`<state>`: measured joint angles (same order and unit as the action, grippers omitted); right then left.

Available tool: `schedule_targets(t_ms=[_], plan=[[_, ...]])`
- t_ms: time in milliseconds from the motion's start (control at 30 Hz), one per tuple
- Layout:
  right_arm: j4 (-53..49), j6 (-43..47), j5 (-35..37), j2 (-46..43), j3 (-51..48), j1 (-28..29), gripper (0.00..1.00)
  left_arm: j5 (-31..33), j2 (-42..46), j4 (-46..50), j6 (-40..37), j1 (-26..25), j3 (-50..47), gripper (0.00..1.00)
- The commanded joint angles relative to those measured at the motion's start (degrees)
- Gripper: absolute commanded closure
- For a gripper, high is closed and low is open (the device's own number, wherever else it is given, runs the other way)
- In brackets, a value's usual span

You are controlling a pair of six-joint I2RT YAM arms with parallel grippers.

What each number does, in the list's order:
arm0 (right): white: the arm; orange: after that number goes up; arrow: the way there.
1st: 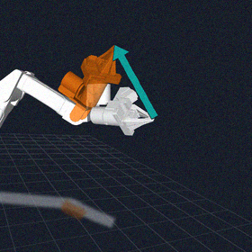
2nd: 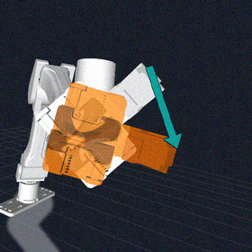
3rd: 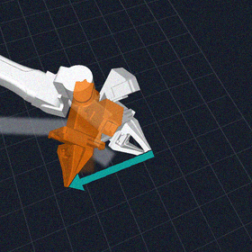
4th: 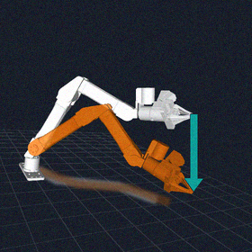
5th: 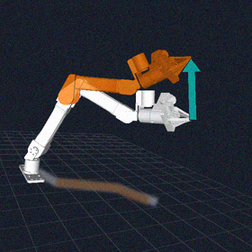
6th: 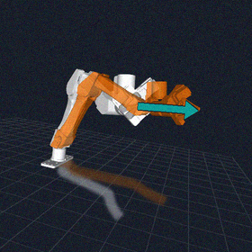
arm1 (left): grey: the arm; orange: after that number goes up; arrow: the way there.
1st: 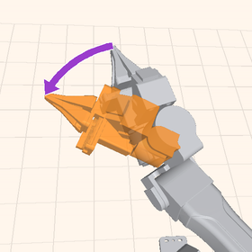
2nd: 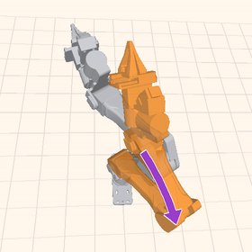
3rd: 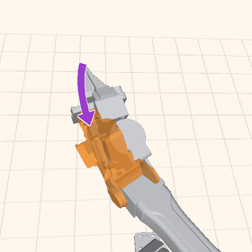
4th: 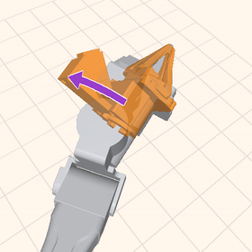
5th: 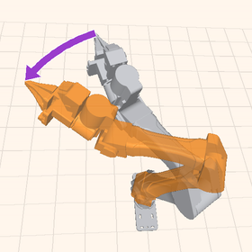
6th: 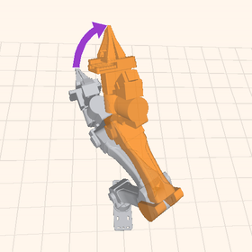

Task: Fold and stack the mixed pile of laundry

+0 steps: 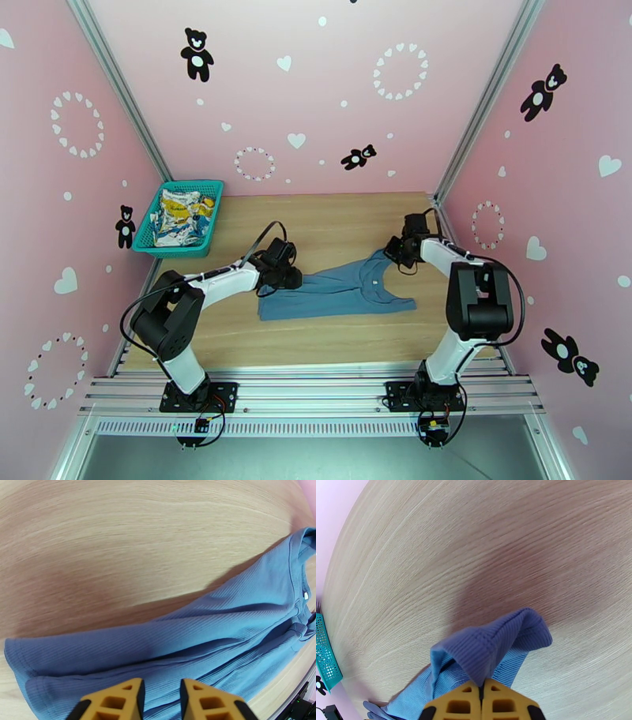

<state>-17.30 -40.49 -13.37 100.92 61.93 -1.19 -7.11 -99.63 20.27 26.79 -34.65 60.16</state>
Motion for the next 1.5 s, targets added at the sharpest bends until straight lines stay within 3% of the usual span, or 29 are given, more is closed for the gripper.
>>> schedule_targets(t_ms=[0, 200, 400, 567, 667, 800, 933, 1200, 1467], plan=[[8.42, -0.14, -1.84, -3.03, -3.54, -1.02, 1.00, -0.72, -0.44, -0.21, 0.41, -0.37, -0.75, 0.69], [15.89, 0.14, -4.84, -3.48, -8.90, -3.80, 1.00, -0.53, 0.19, -0.07, 0.53, -0.42, -1.66, 0.69], [22.33, 0.25, -7.44, -3.00, -13.90, -6.98, 0.90, -0.26, 0.41, -0.28, 0.99, -0.33, -2.41, 0.69], [20.91, 1.51, -10.83, -6.74, -15.29, -8.08, 0.68, 0.08, 0.65, -0.26, 1.08, -0.42, -3.10, 0.69], [13.62, 2.56, -8.91, -11.72, -14.26, -8.13, 0.59, 0.26, 0.68, -0.36, 1.16, -0.36, -3.30, 0.69], [0.21, 1.85, -2.31, -13.35, -8.75, -8.12, 0.58, 0.26, 0.40, -0.56, 1.18, -0.37, -3.47, 0.69], [-9.03, 0.74, -1.53, -7.90, -0.77, -8.05, 0.55, -0.07, 0.23, -0.76, 1.16, -0.37, -3.56, 0.69], [-14.22, -2.15, -3.65, 3.72, 10.50, -4.87, 0.54, 0.17, 0.74, -1.11, 1.52, -0.40, -3.87, 0.68], [-14.13, -1.55, -1.15, 8.48, 12.59, -2.94, 0.59, 0.52, 1.28, -0.98, 1.52, -0.44, -4.52, 0.68]])
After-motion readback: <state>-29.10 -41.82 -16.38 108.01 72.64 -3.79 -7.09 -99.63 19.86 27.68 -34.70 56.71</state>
